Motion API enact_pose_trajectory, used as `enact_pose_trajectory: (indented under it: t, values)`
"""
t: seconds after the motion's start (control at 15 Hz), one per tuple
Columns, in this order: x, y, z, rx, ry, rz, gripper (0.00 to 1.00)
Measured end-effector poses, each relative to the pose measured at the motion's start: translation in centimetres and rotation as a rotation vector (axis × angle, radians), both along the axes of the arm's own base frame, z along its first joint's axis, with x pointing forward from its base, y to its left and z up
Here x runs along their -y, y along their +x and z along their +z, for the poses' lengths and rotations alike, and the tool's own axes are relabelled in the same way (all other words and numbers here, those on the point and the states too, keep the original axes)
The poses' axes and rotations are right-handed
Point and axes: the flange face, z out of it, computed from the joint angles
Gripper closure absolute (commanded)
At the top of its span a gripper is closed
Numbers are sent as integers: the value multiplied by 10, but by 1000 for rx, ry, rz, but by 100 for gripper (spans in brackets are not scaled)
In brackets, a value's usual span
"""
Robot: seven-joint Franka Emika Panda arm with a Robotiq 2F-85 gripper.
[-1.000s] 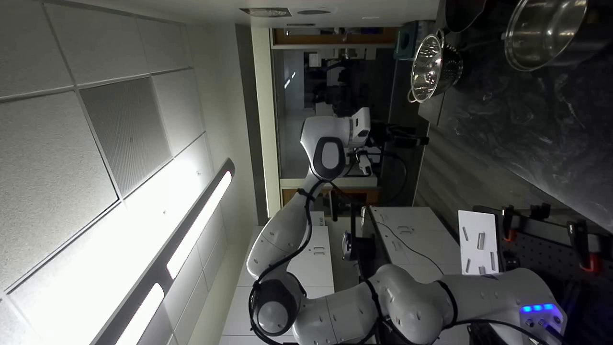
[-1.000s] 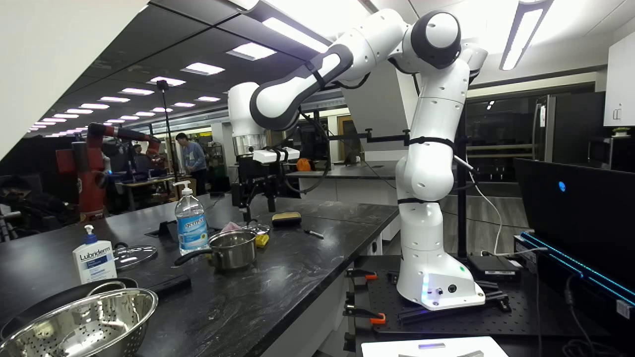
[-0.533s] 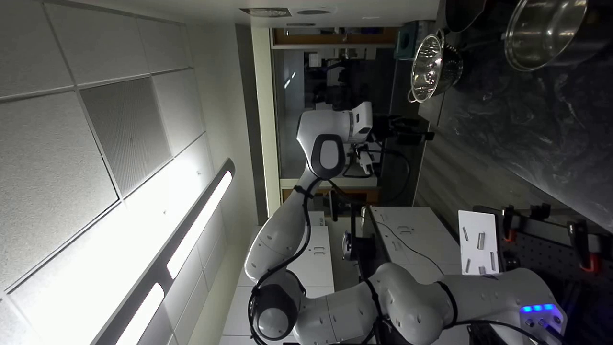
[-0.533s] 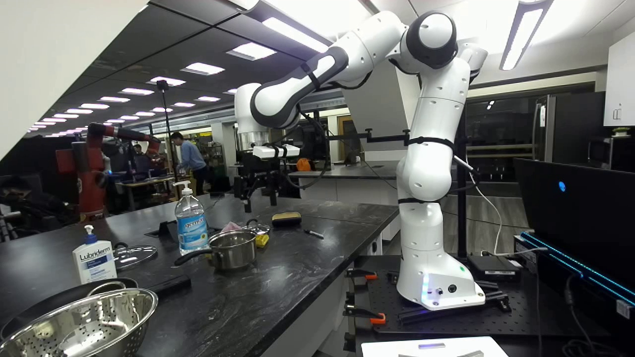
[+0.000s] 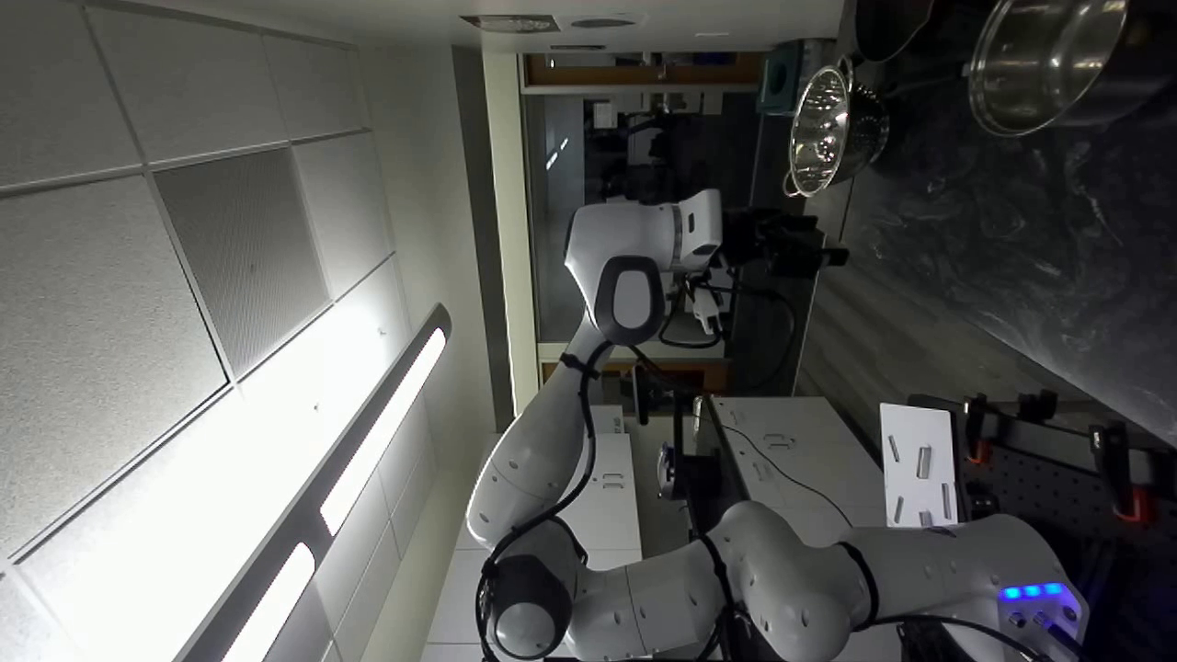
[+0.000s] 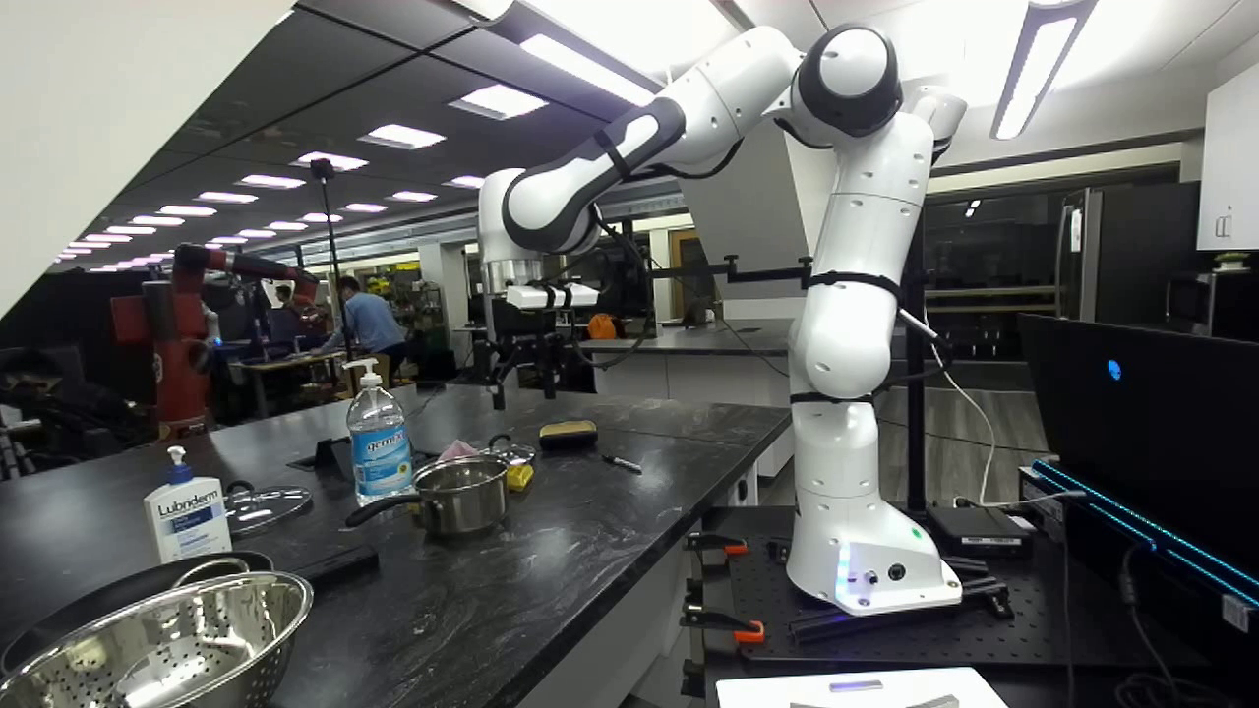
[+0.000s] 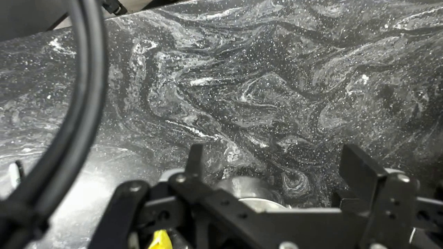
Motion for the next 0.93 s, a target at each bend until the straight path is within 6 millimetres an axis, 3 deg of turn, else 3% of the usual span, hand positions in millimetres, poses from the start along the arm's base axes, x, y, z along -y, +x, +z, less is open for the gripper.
enact_pose_trajectory:
  t: [0.93]
  values:
    - [98,-14,6,10,2,-239,0]
